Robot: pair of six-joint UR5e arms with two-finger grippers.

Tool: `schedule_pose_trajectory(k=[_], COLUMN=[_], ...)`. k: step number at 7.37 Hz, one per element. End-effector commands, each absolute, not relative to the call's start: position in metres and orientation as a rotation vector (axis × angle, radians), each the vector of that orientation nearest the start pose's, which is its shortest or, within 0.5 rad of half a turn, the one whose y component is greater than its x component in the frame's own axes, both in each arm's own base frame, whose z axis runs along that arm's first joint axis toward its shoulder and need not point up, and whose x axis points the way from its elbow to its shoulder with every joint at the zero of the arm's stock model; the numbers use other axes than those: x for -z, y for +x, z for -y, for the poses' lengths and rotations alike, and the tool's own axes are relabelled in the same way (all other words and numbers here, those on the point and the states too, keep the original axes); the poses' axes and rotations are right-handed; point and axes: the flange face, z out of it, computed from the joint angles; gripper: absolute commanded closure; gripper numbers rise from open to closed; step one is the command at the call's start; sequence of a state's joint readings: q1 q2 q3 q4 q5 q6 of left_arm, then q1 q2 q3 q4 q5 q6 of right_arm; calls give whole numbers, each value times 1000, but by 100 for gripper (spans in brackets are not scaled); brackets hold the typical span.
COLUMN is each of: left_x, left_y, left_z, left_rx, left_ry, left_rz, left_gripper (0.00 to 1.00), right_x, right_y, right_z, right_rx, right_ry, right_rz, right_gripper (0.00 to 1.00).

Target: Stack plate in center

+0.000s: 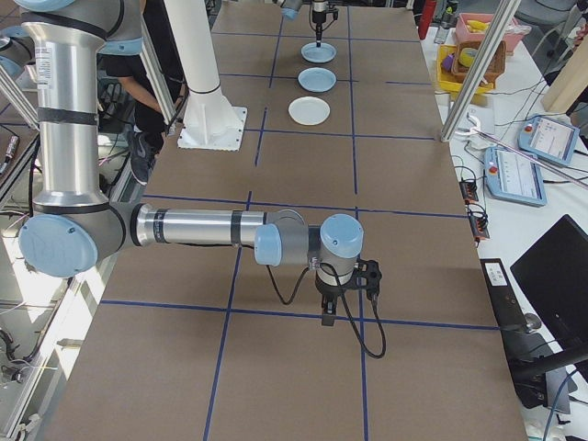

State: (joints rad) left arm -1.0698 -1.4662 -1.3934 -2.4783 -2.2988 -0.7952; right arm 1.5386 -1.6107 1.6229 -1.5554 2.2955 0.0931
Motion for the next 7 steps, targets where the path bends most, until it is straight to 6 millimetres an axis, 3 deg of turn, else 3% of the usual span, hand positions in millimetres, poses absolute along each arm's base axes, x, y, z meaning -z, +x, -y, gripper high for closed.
schedule_pose_trajectory(k=[1,2,4,6,7], left_x=[-682,-672,-670,-668,-649], left_y=[160,154,111,95,95], left_z=[428,418,418,416,422], left_rx=[22,-30,-35,-38,-29], left_ry=[29,5,43,34,21], left_rz=[-971,-1033,-1082,-1116,-1122], left_gripper=[100,100,100,100,100], right_x=[-654,-654,-654,-654,-654], right_y=[52,52,52,52,53], right_z=[479,479,479,479,479], right_rx=[-49,-49,-47,-47,-50], right_ry=[-19,-19,-19,-19,-19], right_rz=[726,724,726,726,726], right_gripper=[0,0,0,0,0])
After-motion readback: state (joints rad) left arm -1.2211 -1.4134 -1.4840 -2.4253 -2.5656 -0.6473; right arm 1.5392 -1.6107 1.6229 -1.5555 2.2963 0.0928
